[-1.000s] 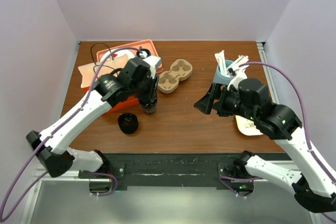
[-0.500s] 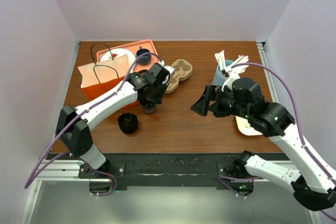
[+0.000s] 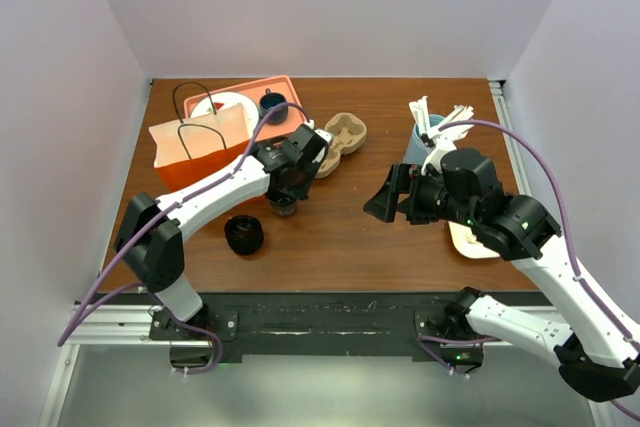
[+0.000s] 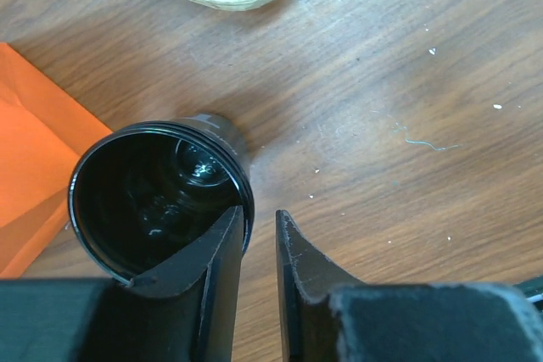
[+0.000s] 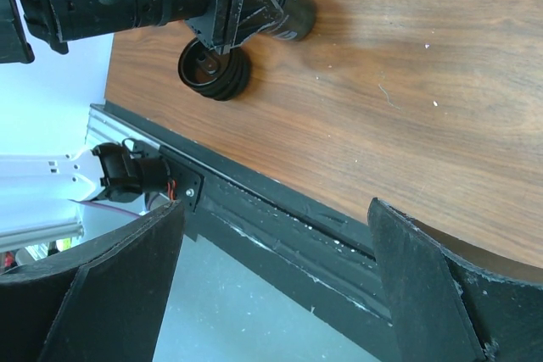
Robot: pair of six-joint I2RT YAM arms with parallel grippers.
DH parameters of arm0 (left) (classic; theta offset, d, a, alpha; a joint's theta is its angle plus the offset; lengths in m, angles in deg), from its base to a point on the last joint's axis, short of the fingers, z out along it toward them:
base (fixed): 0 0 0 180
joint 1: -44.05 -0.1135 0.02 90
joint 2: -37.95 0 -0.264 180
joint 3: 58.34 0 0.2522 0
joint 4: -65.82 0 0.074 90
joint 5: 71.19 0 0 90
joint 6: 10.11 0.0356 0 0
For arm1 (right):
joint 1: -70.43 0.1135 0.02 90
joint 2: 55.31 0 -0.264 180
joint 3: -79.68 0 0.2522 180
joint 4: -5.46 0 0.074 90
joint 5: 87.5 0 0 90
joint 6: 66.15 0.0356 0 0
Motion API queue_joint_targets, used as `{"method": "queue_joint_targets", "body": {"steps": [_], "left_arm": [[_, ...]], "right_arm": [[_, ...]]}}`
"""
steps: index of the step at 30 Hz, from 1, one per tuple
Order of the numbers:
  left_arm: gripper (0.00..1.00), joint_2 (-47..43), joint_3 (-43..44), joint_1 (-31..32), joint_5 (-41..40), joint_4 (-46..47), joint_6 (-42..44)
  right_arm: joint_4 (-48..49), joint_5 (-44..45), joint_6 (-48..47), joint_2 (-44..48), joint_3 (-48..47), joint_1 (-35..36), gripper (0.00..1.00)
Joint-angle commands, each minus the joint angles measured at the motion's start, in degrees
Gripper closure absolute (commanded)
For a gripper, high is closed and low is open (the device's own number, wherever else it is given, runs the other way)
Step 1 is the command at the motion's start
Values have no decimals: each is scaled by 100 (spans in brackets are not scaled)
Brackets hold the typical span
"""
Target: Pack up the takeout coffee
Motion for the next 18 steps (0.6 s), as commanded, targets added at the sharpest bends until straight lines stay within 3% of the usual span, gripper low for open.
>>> {"method": "queue_joint_targets", "body": {"steps": [1, 18], "left_arm": [[72, -118, 58, -31, -211, 167, 177], [76, 58, -4, -137, -45, 184, 317]], "right_arm": [[13, -82, -108, 51, -30, 0, 7], [84, -82, -134, -46, 14, -8, 7]]}}
